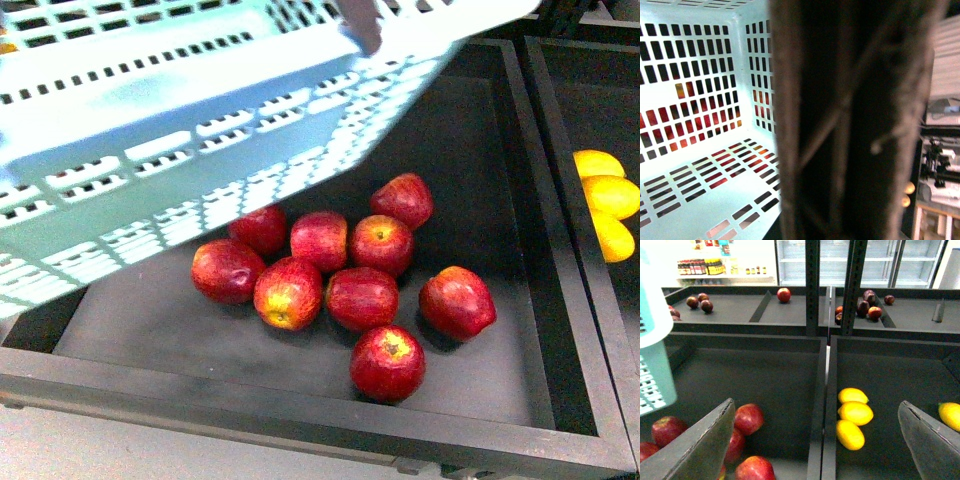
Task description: Pick lemon and mango into basket
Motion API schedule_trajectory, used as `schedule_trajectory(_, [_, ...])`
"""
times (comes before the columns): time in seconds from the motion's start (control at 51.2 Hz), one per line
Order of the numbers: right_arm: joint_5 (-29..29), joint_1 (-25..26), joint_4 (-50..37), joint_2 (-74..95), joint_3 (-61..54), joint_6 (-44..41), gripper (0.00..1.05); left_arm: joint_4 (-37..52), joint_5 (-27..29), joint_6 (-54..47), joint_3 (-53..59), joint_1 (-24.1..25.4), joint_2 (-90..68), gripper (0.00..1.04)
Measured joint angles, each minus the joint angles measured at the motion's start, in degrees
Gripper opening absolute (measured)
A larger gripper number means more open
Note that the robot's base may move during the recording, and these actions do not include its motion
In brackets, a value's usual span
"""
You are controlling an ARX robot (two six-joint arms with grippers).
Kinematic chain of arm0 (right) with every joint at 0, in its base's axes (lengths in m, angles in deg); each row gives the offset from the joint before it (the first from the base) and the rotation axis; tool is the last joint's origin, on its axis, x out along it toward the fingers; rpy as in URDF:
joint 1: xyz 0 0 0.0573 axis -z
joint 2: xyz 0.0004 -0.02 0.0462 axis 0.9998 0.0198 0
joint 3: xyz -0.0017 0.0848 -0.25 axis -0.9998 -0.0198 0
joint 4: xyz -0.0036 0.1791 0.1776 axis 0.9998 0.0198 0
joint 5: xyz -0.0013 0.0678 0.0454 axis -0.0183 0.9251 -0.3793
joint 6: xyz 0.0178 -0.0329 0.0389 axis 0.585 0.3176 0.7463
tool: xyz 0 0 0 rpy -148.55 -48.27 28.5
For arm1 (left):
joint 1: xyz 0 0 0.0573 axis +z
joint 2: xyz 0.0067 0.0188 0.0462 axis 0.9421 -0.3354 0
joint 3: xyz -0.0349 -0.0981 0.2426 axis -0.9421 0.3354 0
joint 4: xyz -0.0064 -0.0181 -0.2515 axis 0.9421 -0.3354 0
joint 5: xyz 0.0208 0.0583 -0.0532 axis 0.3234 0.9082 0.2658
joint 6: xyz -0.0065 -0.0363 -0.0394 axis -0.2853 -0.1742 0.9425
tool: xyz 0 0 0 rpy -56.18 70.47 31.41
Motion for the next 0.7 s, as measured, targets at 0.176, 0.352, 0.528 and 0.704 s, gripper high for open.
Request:
schedule_trajectory(0.176, [0.0,0.0,0.0,0.0,0.0,0.0,0.96,0.7,-1.1,4.6,-8.2,-6.9,-9.4,0.05])
schedule_trajectory(0.352, [0.0,0.0,0.0,0.0,0.0,0.0,0.96,1.5,-0.8,6.0,-14.0,-11.9,-13.0,0.05])
schedule_trajectory(0.528, [0.0,0.0,0.0,0.0,0.0,0.0,0.96,2.7,-2.4,5.9,-15.4,-17.5,-13.4,0.05])
schedule_trajectory(0.704, [0.0,0.0,0.0,0.0,0.0,0.0,0.96,2.7,-3.9,6.1,-15.4,-19.1,-13.4,0.05])
